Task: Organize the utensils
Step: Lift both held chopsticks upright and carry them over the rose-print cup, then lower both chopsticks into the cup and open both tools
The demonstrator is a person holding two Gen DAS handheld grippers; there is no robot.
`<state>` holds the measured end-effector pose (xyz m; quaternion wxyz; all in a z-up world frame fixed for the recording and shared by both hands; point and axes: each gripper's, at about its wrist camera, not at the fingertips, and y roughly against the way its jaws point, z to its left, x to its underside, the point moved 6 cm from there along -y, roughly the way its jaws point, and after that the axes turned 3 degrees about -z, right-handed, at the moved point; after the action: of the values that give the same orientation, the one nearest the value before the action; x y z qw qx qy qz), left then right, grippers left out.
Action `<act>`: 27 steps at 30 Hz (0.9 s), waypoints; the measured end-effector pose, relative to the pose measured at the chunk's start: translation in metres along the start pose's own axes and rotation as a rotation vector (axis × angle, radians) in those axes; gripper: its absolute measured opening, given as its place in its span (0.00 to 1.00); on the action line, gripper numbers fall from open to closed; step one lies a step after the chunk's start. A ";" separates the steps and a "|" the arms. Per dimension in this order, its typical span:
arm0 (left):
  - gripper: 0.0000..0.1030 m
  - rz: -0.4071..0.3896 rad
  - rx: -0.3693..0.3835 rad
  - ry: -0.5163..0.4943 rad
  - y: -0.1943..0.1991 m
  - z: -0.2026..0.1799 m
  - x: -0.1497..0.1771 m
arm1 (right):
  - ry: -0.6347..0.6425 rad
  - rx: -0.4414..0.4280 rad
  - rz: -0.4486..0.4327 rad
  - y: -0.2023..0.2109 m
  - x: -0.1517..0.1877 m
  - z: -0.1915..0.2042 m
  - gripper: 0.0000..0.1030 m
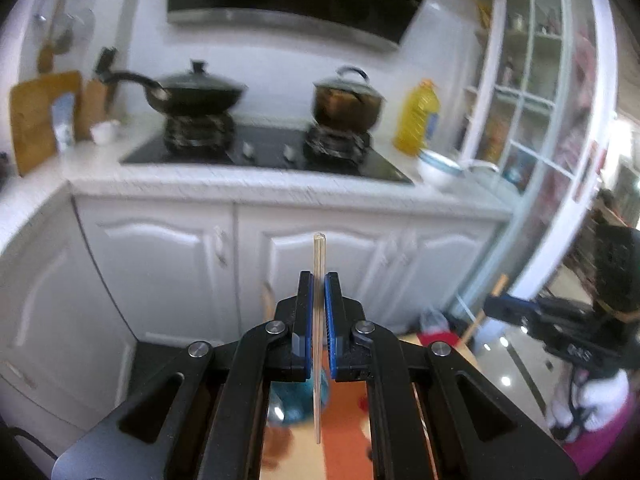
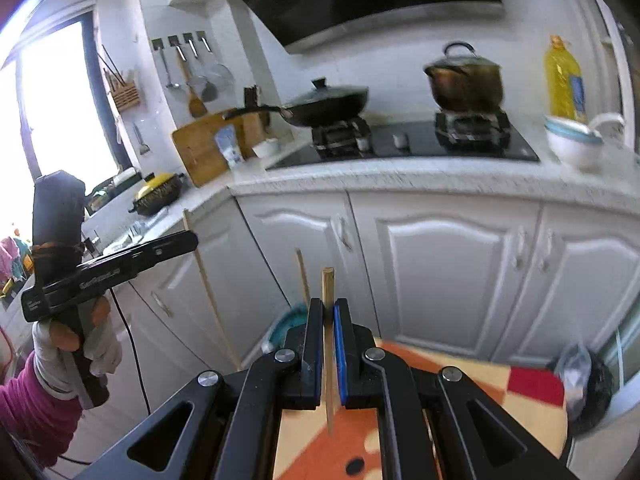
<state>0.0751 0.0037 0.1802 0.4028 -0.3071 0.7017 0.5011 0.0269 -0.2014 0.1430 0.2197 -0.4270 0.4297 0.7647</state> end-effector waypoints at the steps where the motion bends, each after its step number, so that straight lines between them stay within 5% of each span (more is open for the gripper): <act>1: 0.04 -0.017 -0.018 0.002 -0.004 0.006 -0.007 | 0.005 -0.004 -0.008 -0.005 -0.009 0.004 0.05; 12: 0.04 -0.045 -0.130 0.043 -0.078 0.055 -0.003 | -0.016 -0.010 -0.023 -0.082 -0.042 0.009 0.05; 27: 0.04 0.059 -0.165 -0.001 -0.125 0.061 0.065 | -0.065 0.015 0.169 -0.183 0.026 -0.023 0.05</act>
<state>0.1638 0.0211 0.0554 0.3615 -0.3183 0.6667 0.5688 0.1526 -0.1241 0.0290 0.1711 -0.3626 0.4626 0.7907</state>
